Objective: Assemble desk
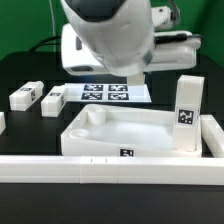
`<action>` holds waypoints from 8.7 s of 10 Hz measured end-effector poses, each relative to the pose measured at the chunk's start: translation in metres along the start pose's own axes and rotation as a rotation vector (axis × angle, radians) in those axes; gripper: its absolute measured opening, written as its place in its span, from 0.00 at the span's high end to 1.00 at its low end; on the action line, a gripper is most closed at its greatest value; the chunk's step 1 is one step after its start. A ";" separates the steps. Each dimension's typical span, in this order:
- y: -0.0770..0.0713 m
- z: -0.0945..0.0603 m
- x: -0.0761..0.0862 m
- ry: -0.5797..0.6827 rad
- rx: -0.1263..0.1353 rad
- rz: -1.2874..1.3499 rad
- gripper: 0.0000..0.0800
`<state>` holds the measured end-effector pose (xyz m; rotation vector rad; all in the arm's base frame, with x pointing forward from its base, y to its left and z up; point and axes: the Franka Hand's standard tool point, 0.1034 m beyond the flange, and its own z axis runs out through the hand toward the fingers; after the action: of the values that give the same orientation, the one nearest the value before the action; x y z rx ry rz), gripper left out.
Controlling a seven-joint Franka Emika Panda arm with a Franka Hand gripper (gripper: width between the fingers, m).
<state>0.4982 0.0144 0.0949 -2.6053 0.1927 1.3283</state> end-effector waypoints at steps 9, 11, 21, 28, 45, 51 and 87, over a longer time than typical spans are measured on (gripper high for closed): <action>-0.007 -0.083 -0.017 0.505 0.001 -0.062 0.64; -0.005 -0.087 -0.012 0.651 -0.004 -0.057 0.64; 0.011 -0.148 -0.012 1.231 -0.050 -0.065 0.64; 0.025 -0.151 0.004 1.349 -0.100 -0.079 0.64; 0.059 -0.106 0.005 1.484 -0.181 -0.054 0.64; 0.062 -0.107 0.006 1.490 -0.185 -0.050 0.64; 0.062 -0.115 0.025 0.969 -0.116 -0.090 0.19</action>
Offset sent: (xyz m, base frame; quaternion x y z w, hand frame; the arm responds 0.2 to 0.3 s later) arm 0.0042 -0.0128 0.0069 -0.0173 0.1970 -0.0459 0.9792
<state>0.5904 -0.0748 0.1323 -3.0733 0.1337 -0.0453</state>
